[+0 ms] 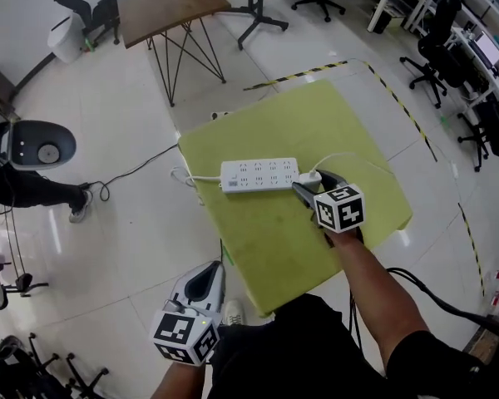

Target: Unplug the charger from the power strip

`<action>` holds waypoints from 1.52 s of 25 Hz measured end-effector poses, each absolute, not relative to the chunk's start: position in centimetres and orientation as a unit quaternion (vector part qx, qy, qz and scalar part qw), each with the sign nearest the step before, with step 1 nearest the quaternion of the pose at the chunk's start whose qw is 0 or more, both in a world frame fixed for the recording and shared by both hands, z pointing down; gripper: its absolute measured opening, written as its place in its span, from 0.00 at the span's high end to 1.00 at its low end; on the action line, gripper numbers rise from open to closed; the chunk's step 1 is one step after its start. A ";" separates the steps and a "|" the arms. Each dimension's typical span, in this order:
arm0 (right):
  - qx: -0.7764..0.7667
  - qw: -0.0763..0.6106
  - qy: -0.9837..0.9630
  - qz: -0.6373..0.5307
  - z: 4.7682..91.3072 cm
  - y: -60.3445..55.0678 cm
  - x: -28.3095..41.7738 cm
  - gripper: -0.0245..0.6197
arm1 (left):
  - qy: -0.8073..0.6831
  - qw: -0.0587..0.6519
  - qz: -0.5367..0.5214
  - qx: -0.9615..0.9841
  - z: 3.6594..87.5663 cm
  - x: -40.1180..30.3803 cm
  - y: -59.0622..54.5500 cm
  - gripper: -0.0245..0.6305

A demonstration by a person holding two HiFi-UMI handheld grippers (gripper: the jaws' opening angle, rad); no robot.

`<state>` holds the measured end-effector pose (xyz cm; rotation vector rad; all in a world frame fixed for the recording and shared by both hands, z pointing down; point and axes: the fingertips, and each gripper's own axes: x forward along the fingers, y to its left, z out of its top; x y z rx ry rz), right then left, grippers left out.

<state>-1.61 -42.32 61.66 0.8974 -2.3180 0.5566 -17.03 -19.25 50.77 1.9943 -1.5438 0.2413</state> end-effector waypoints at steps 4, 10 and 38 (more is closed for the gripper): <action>0.303 0.350 -0.854 0.238 62.7 -37.6 3.8 0.52 | -0.562 0.297 0.089 0.767 51.1 -15.9 -19.5 0.95; 0.267 0.447 -0.810 0.269 66.1 -31.5 10.3 0.52 | -0.530 0.287 0.089 0.793 50.5 -13.9 -20.2 0.95; 0.274 0.493 -0.778 0.278 71.0 -27.4 13.6 0.44 | -0.504 0.281 0.105 0.810 49.9 -11.6 -19.5 0.95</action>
